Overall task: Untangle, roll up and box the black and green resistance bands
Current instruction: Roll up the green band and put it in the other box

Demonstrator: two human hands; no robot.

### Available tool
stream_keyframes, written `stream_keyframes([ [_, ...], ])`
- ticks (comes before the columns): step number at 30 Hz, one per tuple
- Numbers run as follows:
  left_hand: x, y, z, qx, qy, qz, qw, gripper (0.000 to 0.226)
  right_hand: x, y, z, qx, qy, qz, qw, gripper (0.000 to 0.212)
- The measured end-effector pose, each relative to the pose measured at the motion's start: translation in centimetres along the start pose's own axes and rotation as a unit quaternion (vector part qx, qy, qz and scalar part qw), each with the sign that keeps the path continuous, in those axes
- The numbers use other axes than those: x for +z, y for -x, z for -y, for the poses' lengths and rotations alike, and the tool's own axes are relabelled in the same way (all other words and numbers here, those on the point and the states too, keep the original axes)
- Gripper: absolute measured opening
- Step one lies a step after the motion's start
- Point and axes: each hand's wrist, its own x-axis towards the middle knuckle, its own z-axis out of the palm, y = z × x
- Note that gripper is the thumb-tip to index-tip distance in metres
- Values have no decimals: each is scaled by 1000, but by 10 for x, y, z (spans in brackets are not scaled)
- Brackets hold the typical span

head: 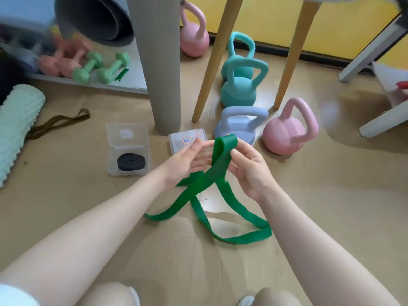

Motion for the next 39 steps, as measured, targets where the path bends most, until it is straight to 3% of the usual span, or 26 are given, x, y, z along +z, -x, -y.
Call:
stream_keyframes([
  [2,10,26,-46,-20,-14,18,1000,78,17,11,49,19,-9,32,999,28],
  [3,14,39,-70,-23,-35,21,999,79,26,17,75,25,-13,50,998,26],
  [6,26,74,-150,-6,-93,-14,996,46,59,40,160,36,-34,85,995,23],
  [11,54,137,-303,62,-65,-115,989,18,119,79,306,43,-71,125,989,38],
  [14,76,168,-378,76,-35,-142,986,19,147,101,382,31,-109,158,981,41],
  [18,107,199,-456,128,-24,-150,980,18,170,128,461,22,-125,202,971,27],
  [22,125,218,-483,137,-23,-163,977,20,174,146,492,8,-83,212,974,24],
  [28,133,230,-469,117,20,-177,977,32,176,164,483,9,-43,191,981,16],
  [31,125,233,-465,109,23,-177,978,11,175,171,485,-8,-11,170,985,20],
  [34,122,233,-469,111,21,-178,977,19,178,175,483,1,-8,126,992,15],
  [39,128,229,-464,103,32,-177,978,32,190,175,473,-38,170,35,984,9],
])
